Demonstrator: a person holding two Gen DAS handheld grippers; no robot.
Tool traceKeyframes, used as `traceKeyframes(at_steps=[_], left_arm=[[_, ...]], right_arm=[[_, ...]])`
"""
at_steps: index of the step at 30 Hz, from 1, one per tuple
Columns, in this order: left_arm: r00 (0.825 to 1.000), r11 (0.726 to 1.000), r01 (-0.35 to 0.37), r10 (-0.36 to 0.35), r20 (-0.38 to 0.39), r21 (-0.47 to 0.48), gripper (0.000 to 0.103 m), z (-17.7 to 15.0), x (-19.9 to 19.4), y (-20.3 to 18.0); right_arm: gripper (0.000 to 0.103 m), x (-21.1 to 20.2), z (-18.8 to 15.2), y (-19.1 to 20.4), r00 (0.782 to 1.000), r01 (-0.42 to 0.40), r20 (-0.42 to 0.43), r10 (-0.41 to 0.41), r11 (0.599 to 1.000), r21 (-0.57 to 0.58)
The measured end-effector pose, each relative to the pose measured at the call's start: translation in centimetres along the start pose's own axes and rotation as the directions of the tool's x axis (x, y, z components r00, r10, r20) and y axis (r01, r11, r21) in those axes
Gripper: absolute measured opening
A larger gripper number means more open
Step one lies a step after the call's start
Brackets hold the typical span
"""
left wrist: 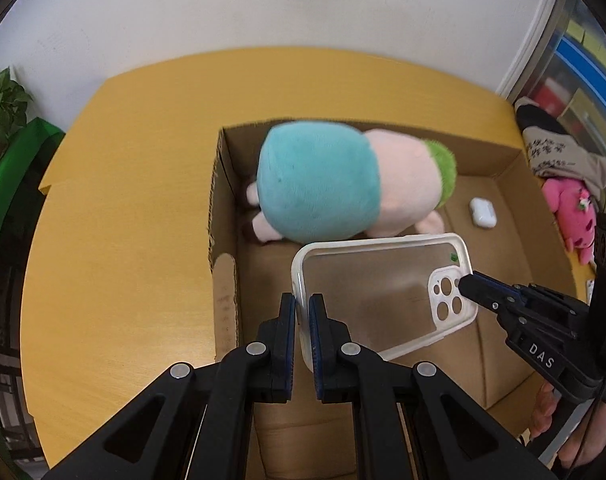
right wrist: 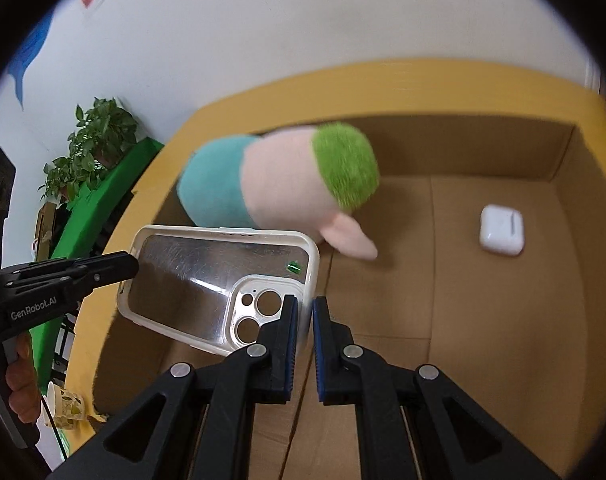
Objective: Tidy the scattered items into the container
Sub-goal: 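Lift the phone case with both grippers and carry it over the box, then open both grippers to drop the phone case into the box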
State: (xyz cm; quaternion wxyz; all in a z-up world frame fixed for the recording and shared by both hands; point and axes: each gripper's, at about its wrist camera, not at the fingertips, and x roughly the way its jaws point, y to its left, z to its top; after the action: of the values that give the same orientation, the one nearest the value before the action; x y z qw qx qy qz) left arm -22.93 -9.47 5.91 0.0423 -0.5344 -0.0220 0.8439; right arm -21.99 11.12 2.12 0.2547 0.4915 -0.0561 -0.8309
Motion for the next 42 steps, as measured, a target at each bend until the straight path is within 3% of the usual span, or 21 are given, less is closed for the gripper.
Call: traceKeyframes(at_steps=[5,12,15,18,20,22,23,24,27,31,33,37,39,42], left_arm=[[0.994,0.999,-0.052,0.052,-0.092,0.005,0.006,0.1,3.8,0.1],[0.984,0.995,-0.095,0.096,-0.147,0.012,0.005,0.0,6.1,0.3],[0.984,0.996,-0.087,0.086,-0.154,-0.001,0.006,-0.2,6.4,0.3],[0.99,0.998,-0.065,0.064,-0.123,-0.003,0.008,-0.6,5.8,0.1],[0.994,0.998,-0.064,0.062,-0.084,-0.014,0.018,-1.0,4.3,0.0],[0.997,0.997,-0.076,0.076,0.004,-0.025,0.051,-1.7,1.6,-0.2],[0.994,0.997,-0.077,0.079,0.072,-0.029,0.059,-2.5,-0.4,-0.3],[0.987,0.997,-0.075,0.079,0.138,-0.033,0.069,-3.4,-2.3,-0.5],[0.95,0.999,-0.051,0.054,0.308,-0.018,0.082,-6.4,-7.5,-1.7],[0.871,0.999,-0.037,0.035,0.489,-0.006,0.102,-10.3,-13.2,-4.1],[0.847,1.0,-0.013,0.013,0.532,-0.003,0.103,-12.7,-14.7,-5.3],[0.822,1.0,0.008,-0.007,0.569,0.001,0.103,-15.1,-15.6,-8.2],[0.82,1.0,-0.012,0.007,0.573,0.005,0.102,-15.8,-15.5,-9.0],[0.823,1.0,-0.028,0.019,0.568,0.007,0.103,-16.8,-15.4,-10.0]], right_arm=[[0.006,2.7,-0.1,-0.7,0.995,0.019,-0.098,-0.017,1.0,0.018],[0.008,4.3,-0.1,-0.6,0.983,0.035,-0.182,-0.031,0.999,0.019],[0.014,4.7,-0.2,-0.8,0.978,0.029,-0.207,-0.021,0.999,0.034],[0.036,4.5,-0.5,-0.9,0.981,-0.004,-0.191,0.012,0.999,0.044],[0.051,3.0,-0.7,-0.7,0.99,0.012,-0.144,-0.008,1.0,0.026],[0.056,0.8,-1.1,-0.1,0.997,0.001,-0.079,-0.001,1.0,0.001],[0.06,-0.7,-1.5,0.1,0.999,-0.004,-0.04,0.003,1.0,-0.014],[0.063,-2.9,-2.3,0.4,1.0,0.003,0.019,-0.002,0.999,-0.036],[0.077,-8.2,-5.3,1.7,0.985,0.089,0.16,-0.069,0.989,-0.12],[0.077,-13.0,-9.4,2.5,0.949,0.203,0.274,-0.153,0.965,-0.168],[0.077,-14.8,-10.9,2.4,0.927,0.256,0.318,-0.197,0.954,-0.154],[0.077,-17.4,-12.4,1.9,0.899,0.313,0.366,-0.241,0.938,-0.15],[0.077,-18.4,-13.2,2.0,0.886,0.342,0.386,-0.258,0.925,-0.167],[0.077,-19.0,-13.9,2.2,0.89,0.334,0.384,-0.246,0.925,-0.18]])
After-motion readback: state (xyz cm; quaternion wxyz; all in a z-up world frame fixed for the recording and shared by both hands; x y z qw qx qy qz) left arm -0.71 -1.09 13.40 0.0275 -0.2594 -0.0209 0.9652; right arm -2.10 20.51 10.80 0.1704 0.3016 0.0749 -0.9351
